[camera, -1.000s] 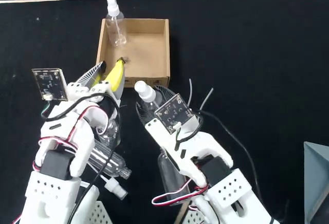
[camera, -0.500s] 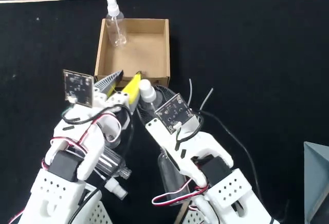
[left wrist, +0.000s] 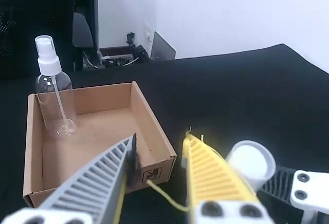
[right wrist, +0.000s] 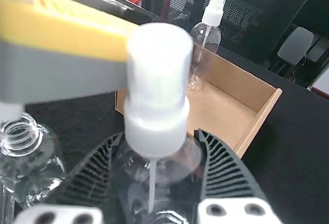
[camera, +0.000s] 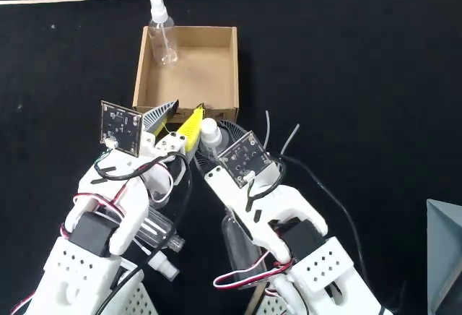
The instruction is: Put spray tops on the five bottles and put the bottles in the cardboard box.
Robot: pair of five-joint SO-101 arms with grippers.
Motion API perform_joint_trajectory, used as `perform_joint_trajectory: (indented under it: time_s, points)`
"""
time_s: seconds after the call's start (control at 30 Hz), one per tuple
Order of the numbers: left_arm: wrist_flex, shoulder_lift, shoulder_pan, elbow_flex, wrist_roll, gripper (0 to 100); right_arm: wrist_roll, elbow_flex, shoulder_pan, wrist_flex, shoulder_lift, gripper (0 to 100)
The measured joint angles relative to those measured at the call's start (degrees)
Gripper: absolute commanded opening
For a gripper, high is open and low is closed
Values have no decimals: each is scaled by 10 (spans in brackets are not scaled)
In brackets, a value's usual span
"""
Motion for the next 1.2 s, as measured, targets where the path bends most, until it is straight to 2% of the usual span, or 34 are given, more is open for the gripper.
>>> perform_joint_trajectory:
  time_s: [0.13,0.3,0.8,1.2]
  points:
    - [0,0,14,2,-3,145,0,0,16,0,0,96]
    - [-2,-1,40,21,-40,145,0,1,35,0,0,96]
    - [-2,-1,41,21,-41,145,0,1,35,0,0,96]
    - [-7,-1,-76,20,-41,145,0,1,33,0,0,96]
